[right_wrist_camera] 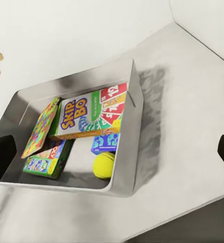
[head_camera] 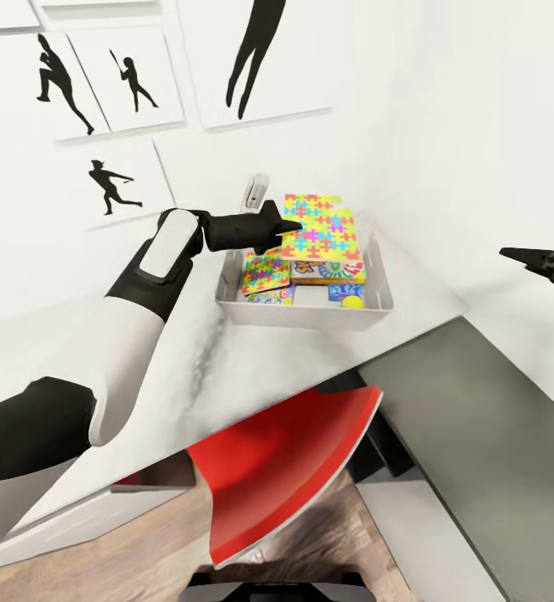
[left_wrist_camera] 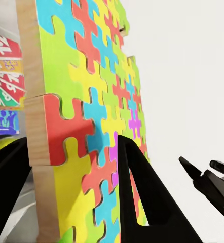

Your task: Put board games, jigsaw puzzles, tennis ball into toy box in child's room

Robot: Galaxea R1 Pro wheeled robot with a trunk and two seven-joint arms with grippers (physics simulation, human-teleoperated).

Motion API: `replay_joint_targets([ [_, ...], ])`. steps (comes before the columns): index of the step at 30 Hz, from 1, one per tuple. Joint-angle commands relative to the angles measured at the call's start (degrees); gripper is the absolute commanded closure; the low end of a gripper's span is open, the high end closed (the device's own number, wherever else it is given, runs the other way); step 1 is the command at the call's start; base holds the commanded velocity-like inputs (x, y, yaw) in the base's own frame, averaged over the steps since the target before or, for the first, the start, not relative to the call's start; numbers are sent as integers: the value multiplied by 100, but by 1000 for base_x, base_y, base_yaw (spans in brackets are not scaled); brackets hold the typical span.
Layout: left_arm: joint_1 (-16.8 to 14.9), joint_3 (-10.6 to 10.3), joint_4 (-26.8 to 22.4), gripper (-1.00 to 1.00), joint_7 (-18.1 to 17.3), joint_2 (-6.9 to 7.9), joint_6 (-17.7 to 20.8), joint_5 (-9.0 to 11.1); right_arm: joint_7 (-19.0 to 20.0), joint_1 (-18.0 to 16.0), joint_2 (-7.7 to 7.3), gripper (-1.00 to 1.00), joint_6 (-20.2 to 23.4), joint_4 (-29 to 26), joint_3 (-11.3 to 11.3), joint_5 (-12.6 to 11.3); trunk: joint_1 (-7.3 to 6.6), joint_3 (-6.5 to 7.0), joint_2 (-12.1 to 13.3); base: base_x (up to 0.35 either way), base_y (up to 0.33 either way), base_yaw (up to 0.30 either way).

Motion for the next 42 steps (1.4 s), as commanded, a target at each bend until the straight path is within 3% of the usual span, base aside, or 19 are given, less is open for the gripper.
replay_joint_targets([
  [1, -5, 1, 2, 100, -27, 0, 14, -25, 48, -7, -1, -100, 27, 1, -4, 49, 3, -8, -10, 0, 0, -147],
  [2, -32, 1, 121, 100, -169, 1, -12, -148, 48, 3, -1, -100, 27, 1, -4, 41, 3, -8, -10, 0, 0, -154],
  [4, -32, 1, 121, 100, -169, 1, -12, -148, 48, 3, -1, -100, 27, 1, -4, 41, 3, -8, -10, 0, 0, -154],
  [10, -187, 1, 531, 100, -581, 2, -138, -556, 49, 41, -1, -100, 27, 1, -4, 7, 3, -8, -10, 0, 0, -98],
  [20, -347, -15, 799, 100, -762, -35, -282, -826, 49, 66, -2, -100, 27, 1, -4, -19, 3, -8, -10, 0, 0, -28],
  [42, -546, 47, 1652, 100, -1143, -6, -369, -977, 49, 139, -4, -100, 27, 1, -4, -34, 3, -25, -10, 0, 0, -2],
])
